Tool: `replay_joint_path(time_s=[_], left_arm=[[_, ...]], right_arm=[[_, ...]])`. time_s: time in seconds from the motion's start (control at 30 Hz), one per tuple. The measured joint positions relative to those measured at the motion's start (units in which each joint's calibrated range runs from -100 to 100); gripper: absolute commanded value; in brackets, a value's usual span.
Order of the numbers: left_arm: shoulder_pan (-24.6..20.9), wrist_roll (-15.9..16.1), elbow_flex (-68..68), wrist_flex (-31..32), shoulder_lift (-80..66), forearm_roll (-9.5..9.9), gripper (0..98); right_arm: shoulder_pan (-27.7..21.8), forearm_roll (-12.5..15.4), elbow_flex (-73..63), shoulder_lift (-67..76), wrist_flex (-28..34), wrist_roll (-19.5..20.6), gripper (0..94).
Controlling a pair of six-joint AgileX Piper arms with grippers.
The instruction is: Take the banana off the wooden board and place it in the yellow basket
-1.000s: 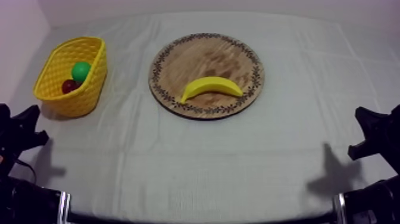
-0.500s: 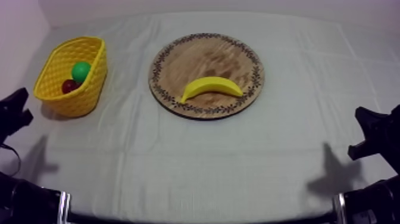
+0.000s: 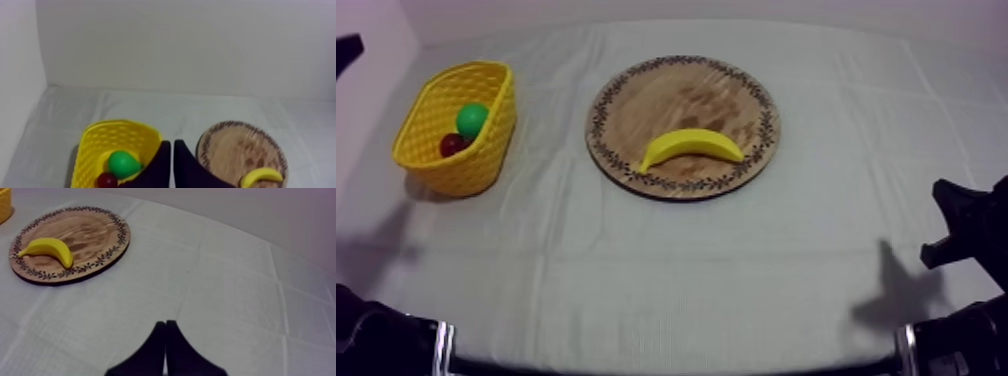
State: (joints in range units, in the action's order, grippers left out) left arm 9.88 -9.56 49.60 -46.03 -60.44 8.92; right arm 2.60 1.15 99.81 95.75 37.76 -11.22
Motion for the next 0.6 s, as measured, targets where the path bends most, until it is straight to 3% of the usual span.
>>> replay_joint_path(time_s=[0.37, 0.6], left_arm=[[3.1, -0.9, -29.9, -11.6, 21.3, 0.26, 0.0], [7.5, 0.6, -44.3, -20.1, 31.6, 1.0, 0.0]], right_arm=[[0.0, 0.0, 0.0, 0.0, 0.0, 0.0, 0.3], [0.0, 0.0, 0.0, 0.0, 0.0, 0.0, 0.3]])
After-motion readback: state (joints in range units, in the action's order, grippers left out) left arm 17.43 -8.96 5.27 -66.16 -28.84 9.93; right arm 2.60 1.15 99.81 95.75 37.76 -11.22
